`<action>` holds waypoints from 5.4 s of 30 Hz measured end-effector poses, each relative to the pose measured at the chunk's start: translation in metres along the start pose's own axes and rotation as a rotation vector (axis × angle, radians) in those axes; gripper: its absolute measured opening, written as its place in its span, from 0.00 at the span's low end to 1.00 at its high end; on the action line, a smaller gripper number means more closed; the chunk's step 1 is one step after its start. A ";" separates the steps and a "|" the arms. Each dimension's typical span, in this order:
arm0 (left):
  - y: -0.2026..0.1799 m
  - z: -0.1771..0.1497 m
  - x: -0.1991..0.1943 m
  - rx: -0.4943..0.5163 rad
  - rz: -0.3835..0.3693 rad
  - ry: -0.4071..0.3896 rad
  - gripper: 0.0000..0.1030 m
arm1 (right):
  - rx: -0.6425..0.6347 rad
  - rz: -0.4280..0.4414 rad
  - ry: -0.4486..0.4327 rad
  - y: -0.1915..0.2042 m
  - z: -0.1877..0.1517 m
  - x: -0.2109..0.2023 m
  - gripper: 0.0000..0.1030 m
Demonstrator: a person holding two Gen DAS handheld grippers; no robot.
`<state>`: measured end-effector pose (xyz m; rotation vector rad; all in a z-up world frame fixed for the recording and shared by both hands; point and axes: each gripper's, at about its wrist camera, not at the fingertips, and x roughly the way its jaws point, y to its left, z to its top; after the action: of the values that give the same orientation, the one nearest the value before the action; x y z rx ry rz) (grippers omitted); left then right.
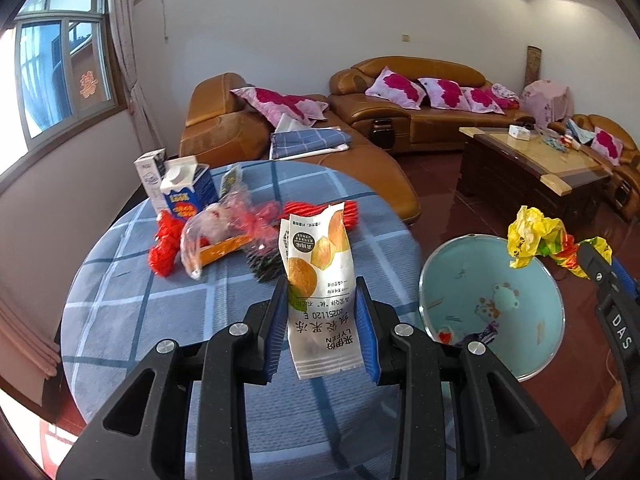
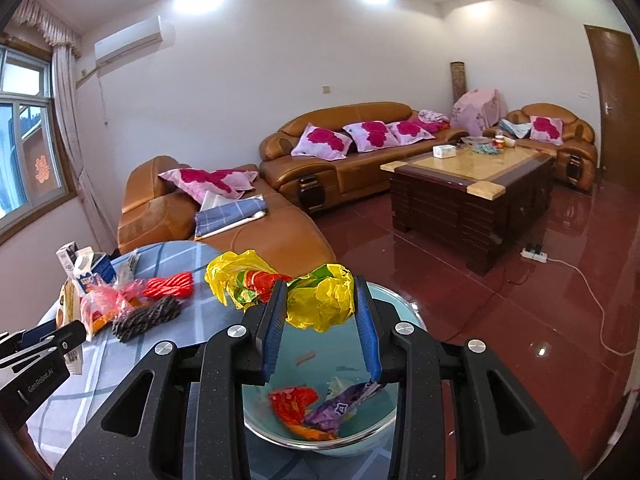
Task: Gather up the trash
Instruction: 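Carry the snack packet with the left tool while the right tool carries the yellow wrapper over the bin, then open the left tool dropping the snack packet while the right tool drops the yellow wrapper, then move both tools from the bin back to the items on the table, then grasp the pink plastic bag with the left tool while the right tool grasps the red mesh bundle, then carry the pink bag with the left tool while the right tool carries the red mesh over the bin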
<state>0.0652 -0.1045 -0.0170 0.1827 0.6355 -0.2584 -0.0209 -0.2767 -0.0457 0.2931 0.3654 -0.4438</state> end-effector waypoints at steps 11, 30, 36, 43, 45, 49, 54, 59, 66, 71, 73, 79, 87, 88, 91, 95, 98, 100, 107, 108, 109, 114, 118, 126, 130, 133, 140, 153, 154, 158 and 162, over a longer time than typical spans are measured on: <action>-0.034 0.010 0.014 0.047 -0.039 0.008 0.31 | 0.042 -0.061 0.010 -0.024 0.002 0.013 0.33; -0.087 0.015 0.051 0.121 -0.109 0.055 0.31 | 0.055 -0.187 0.091 -0.049 -0.008 0.045 0.33; -0.101 0.014 0.061 0.136 -0.120 0.076 0.31 | 0.056 -0.196 0.130 -0.055 -0.013 0.055 0.33; -0.118 0.010 0.074 0.148 -0.142 0.111 0.31 | 0.060 -0.186 0.189 -0.060 -0.022 0.067 0.34; -0.121 0.009 0.075 0.153 -0.146 0.113 0.32 | 0.065 -0.180 0.197 -0.061 -0.024 0.070 0.34; -0.124 0.009 0.080 0.153 -0.147 0.125 0.34 | 0.079 -0.158 0.218 -0.061 -0.026 0.074 0.37; -0.122 0.006 0.082 0.151 -0.144 0.135 0.41 | 0.084 -0.132 0.216 -0.060 -0.024 0.073 0.44; -0.117 0.008 0.076 0.139 -0.134 0.115 0.56 | 0.115 -0.170 0.145 -0.066 -0.016 0.059 0.48; -0.107 0.014 0.064 0.115 -0.100 0.079 0.78 | 0.143 -0.179 0.094 -0.069 -0.010 0.047 0.66; -0.095 0.015 0.057 0.091 -0.086 0.064 0.83 | 0.129 -0.178 0.074 -0.063 -0.006 0.041 0.70; -0.088 0.015 0.055 0.077 -0.077 0.062 0.85 | 0.124 -0.178 0.069 -0.062 -0.005 0.038 0.70; -0.065 0.003 0.050 0.078 -0.058 0.068 0.86 | 0.093 -0.163 0.063 -0.049 -0.007 0.033 0.70; -0.005 -0.018 0.059 0.028 0.046 0.109 0.87 | 0.000 -0.121 0.089 -0.020 -0.015 0.035 0.70; 0.001 -0.020 0.059 0.027 0.069 0.106 0.87 | -0.007 -0.117 0.093 -0.017 -0.016 0.035 0.70; 0.025 -0.024 0.060 0.002 0.109 0.110 0.88 | -0.036 -0.102 0.101 -0.007 -0.020 0.035 0.70; 0.051 -0.027 0.062 -0.041 0.131 0.118 0.88 | -0.057 -0.078 0.108 0.006 -0.020 0.036 0.70; 0.063 -0.023 0.065 -0.059 0.136 0.120 0.88 | -0.075 -0.053 0.113 0.020 -0.018 0.038 0.70; 0.070 -0.018 0.068 -0.078 0.134 0.126 0.88 | -0.091 -0.032 0.122 0.031 -0.018 0.041 0.70; 0.093 0.005 0.085 -0.111 0.139 0.116 0.88 | -0.117 0.043 0.169 0.064 -0.004 0.067 0.69; 0.096 0.009 0.089 -0.120 0.137 0.113 0.88 | -0.121 0.056 0.174 0.069 0.001 0.073 0.69; 0.097 0.015 0.094 -0.132 0.135 0.111 0.88 | -0.128 0.069 0.181 0.074 0.004 0.078 0.69; 0.104 0.040 0.123 -0.184 0.127 0.118 0.88 | -0.163 0.146 0.226 0.100 0.018 0.116 0.63; 0.104 0.054 0.143 -0.197 0.122 0.124 0.87 | -0.176 0.194 0.267 0.117 0.024 0.147 0.63; 0.108 0.063 0.184 -0.212 0.068 0.188 0.67 | -0.209 0.311 0.364 0.153 0.028 0.206 0.63; 0.119 0.055 0.196 -0.256 0.037 0.229 0.54 | -0.239 0.344 0.429 0.168 0.017 0.230 0.59; 0.123 0.054 0.198 -0.250 0.011 0.226 0.41 | -0.255 0.367 0.482 0.178 0.009 0.243 0.41; 0.126 0.059 0.182 -0.231 -0.009 0.168 0.29 | -0.259 0.395 0.498 0.182 0.004 0.240 0.11; 0.147 0.055 0.103 -0.229 0.045 0.062 0.29 | -0.179 0.271 0.252 0.144 0.031 0.137 0.10; 0.147 0.052 0.099 -0.225 0.053 0.063 0.29 | -0.181 0.265 0.243 0.141 0.030 0.130 0.10; 0.143 0.038 0.082 -0.212 0.069 0.063 0.29 | -0.173 0.247 0.229 0.132 0.020 0.108 0.10; 0.132 0.028 0.068 -0.196 0.079 0.057 0.29 | -0.154 0.245 0.226 0.119 0.010 0.087 0.10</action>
<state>0.1723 0.0018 -0.0245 0.0265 0.7050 -0.1140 0.1105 -0.2085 -0.0485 0.2344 0.5737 -0.1403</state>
